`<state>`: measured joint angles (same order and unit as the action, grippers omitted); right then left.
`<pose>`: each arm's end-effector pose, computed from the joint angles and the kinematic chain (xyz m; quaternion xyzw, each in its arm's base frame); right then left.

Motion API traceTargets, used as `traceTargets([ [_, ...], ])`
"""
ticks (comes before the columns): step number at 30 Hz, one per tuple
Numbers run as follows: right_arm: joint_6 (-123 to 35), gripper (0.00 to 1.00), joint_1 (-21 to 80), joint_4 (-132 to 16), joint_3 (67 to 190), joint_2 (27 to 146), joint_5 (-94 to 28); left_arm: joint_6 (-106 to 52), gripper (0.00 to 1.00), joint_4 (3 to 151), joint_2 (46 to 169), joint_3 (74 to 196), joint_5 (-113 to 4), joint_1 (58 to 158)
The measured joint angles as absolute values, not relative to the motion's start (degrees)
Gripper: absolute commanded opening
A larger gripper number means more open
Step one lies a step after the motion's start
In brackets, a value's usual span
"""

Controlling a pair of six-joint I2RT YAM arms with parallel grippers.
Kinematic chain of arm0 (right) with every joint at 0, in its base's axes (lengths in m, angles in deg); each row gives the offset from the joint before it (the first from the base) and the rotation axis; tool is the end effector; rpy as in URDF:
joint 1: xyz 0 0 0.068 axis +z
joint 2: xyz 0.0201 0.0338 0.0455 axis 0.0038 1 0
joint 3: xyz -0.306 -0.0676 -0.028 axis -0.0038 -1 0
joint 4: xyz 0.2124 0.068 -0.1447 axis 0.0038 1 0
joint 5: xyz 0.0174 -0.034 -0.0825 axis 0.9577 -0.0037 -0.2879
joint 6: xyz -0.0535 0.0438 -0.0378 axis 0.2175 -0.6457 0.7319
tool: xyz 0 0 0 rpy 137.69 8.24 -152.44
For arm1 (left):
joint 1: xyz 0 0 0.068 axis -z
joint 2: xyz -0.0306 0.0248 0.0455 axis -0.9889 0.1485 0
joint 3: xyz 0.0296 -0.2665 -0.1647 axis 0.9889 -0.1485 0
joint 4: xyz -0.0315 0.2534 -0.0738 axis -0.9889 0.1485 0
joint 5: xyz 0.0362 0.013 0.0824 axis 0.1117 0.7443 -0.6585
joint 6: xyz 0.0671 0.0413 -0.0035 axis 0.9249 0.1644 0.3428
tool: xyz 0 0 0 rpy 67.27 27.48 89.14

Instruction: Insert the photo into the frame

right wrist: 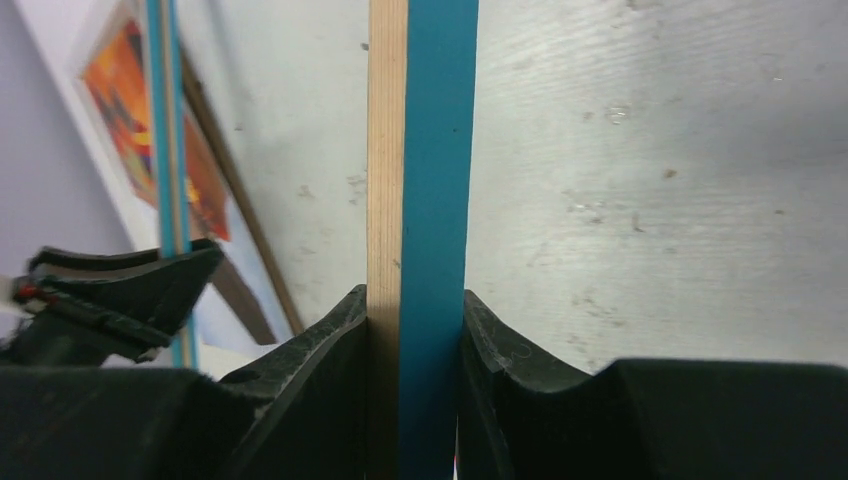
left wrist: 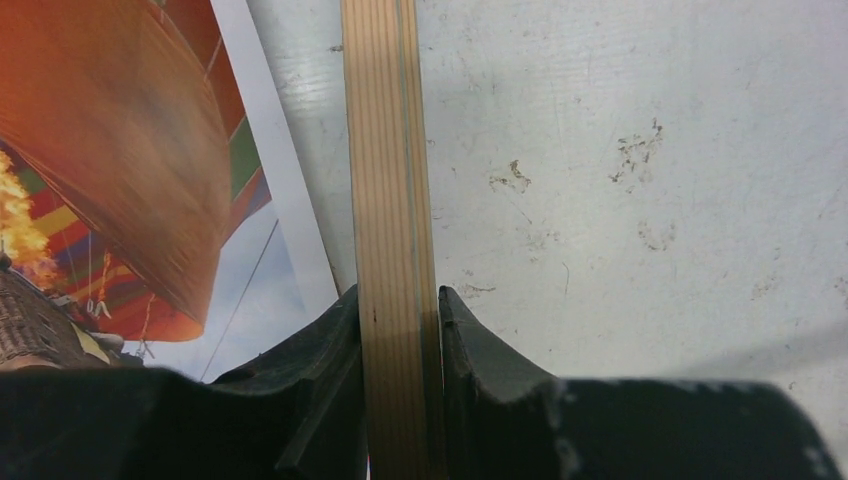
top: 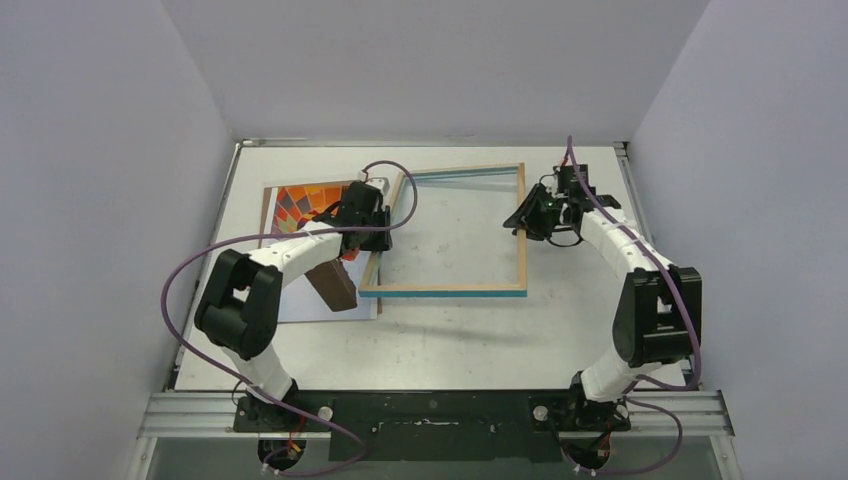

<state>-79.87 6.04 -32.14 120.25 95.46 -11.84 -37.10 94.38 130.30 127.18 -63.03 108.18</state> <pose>0.3555 0.0685 0.2762 0.2086 0.8903 0.3465 0.2093 0.3547 -0.1784 0.2242 0.0380 0.9349 -0.1446 0.3218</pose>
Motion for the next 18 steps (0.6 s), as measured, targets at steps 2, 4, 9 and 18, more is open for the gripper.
traceTargets([
  [2, -76.83, 0.05, 5.98, -30.30, 120.36, 97.60, -13.83, -37.08, 0.24, 94.42, 131.22, 127.26, -63.71, 108.97],
  [4, -73.90, 0.05, 5.98, -28.51, 120.66, 99.48, -16.02, -36.93, 0.30, 94.53, 132.42, 127.79, -64.36, 109.69],
  [9, -67.34, 0.05, 5.98, -27.15, 123.31, 102.69, -21.31, -34.09, 0.51, 94.55, 134.06, 128.97, -62.77, 111.61],
  [18, -60.72, 0.05, 6.98, -27.04, 126.72, 107.22, -29.15, -31.49, 0.89, 94.69, 134.71, 129.34, -60.49, 114.11],
])
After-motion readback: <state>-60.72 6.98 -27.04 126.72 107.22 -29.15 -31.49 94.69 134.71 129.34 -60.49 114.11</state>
